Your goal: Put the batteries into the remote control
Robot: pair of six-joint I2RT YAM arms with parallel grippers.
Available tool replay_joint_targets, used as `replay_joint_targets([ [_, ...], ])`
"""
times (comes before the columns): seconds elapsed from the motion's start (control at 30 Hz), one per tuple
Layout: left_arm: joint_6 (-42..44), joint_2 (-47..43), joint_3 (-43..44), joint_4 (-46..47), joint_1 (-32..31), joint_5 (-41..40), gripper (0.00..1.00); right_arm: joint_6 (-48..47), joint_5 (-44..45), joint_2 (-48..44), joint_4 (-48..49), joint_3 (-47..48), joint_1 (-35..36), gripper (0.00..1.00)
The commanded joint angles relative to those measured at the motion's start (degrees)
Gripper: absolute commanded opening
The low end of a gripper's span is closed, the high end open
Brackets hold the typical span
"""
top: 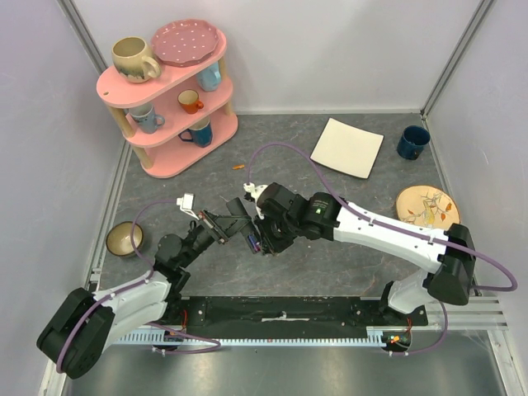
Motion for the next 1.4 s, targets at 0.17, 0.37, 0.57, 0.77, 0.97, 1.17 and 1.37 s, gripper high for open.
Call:
replay_joint_targets([
  [0.17,-1.59,-2.1,-3.56,2.66,-0.14,1.12,0.02,0.26,2.53,2.68,-0.26,2.62,0.19,0.0],
  [0.37,-2.03,-2.11,-3.39,1.08,-0.14,1.74,0.02,-0.36,3.32,2.95,-0.61,3.14,0.19,0.0],
  [0.57,-3.34,-1.84,-2.86,-0.68,-0.14,2.62,0.02,-0.79,4.73,3.21,-0.87,3.23,0.11,0.0],
  [0.77,-5.19,-1.4,-2.95,-1.91,-0.14,2.88,0.02,-1.23,6.04,3.91,-1.13,4.02,0.19,0.0],
  [0.97,-6.33,-1.05,-3.03,-2.96,-0.14,3.32,0.02,-1.76,6.49,4.79,-1.57,4.81,0.19,0.0],
  [1.17,-7.04,-0.7,-3.21,-2.26,-0.14,3.76,0.02,-2.11,7.1,5.58,-1.75,4.99,0.28,0.0],
  [1.37,-7.21,-0.52,-3.38,-2.0,-0.23,4.2,0.02,-2.38,7.89,6.11,-1.75,5.52,0.02,0.0],
])
